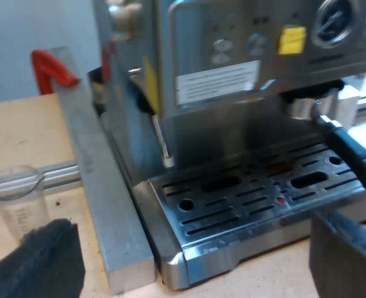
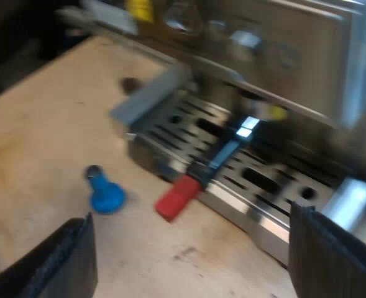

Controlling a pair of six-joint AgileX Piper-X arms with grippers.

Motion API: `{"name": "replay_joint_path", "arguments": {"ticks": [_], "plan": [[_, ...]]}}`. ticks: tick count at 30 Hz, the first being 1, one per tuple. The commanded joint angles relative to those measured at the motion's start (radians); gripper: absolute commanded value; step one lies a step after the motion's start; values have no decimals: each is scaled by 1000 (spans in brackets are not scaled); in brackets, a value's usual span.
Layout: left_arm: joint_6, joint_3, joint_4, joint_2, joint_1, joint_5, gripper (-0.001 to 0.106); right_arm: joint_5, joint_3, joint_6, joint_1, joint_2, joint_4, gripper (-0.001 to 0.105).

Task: Pour the beans into the coffee machine

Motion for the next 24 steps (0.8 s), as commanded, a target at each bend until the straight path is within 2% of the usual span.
{"name": "replay_joint_path", "arguments": {"ticks": [1, 4, 7, 9, 13, 15, 18, 20, 24], "plan": [[-25, -6, -12, 16, -4, -44, 76, -23, -8, -19, 61, 35, -67, 67], [-39, -6, -12, 24, -4, -68, 76, -23, -8, -49, 104, 63, -98, 67], [-88, -6, -12, 28, -4, -176, 76, -43, -6, -79, 203, 119, -177, 69], [-98, -6, -12, 28, -4, -209, 76, -36, 0, -83, 249, 141, -222, 72], [-98, -6, -14, 28, -4, -213, 76, 47, 22, -79, 355, 187, -294, 74], [-98, -6, -12, 28, -4, -247, 76, 133, 50, -56, 420, 218, -339, 74], [-98, -6, -15, 28, -4, -279, 76, 200, 96, -11, 493, 249, -416, 74], [-96, 0, -19, 28, -4, -290, 76, 232, 119, 10, 520, 265, -469, 74], [-89, 32, -57, 28, -4, -290, 76, 305, 220, 86, 590, 318, -673, 74]]}}
